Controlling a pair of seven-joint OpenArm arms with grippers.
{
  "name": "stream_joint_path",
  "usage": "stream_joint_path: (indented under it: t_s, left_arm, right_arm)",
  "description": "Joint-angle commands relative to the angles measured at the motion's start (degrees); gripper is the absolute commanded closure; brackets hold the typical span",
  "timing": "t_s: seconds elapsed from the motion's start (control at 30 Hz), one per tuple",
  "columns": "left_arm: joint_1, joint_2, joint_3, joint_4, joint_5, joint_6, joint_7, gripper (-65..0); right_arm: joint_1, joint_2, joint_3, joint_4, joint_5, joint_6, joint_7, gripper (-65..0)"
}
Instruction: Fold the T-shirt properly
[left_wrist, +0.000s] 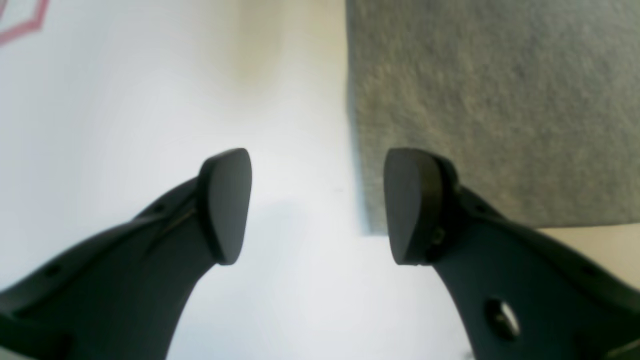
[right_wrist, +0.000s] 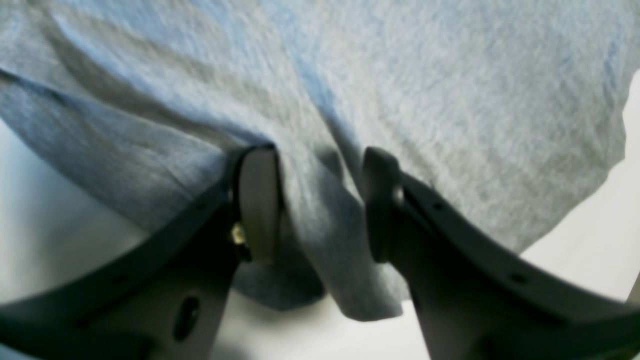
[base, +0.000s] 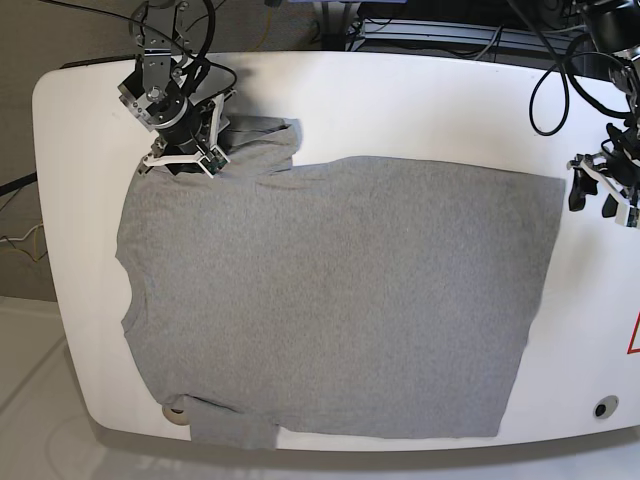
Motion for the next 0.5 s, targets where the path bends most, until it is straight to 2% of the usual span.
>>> stream_joint_path:
  t_s: [0.0,0.2,0.47]
  left_arm:
    - [-3.46,0.15,-0.41,-1.78,1.19,0.27,-0.74,-38.2]
    - [-3.95,1.01,0.44,-1.66,3.12,0.27,-1.17,-38.1]
    - [0.74,0.64,1.08,6.84,2.97,1.46,-4.74,-37.2]
  right_arm:
    - [0.46,0.40,0.27,0.63,-0.26,-0.51,1.30,-26.3]
    - [0.55,0.10,0.49,0.75,-0.42,-0.51,1.50,-26.4]
    - [0.13,-0.38,1.56,2.14,-0.73,-0.51,0.41,-26.6]
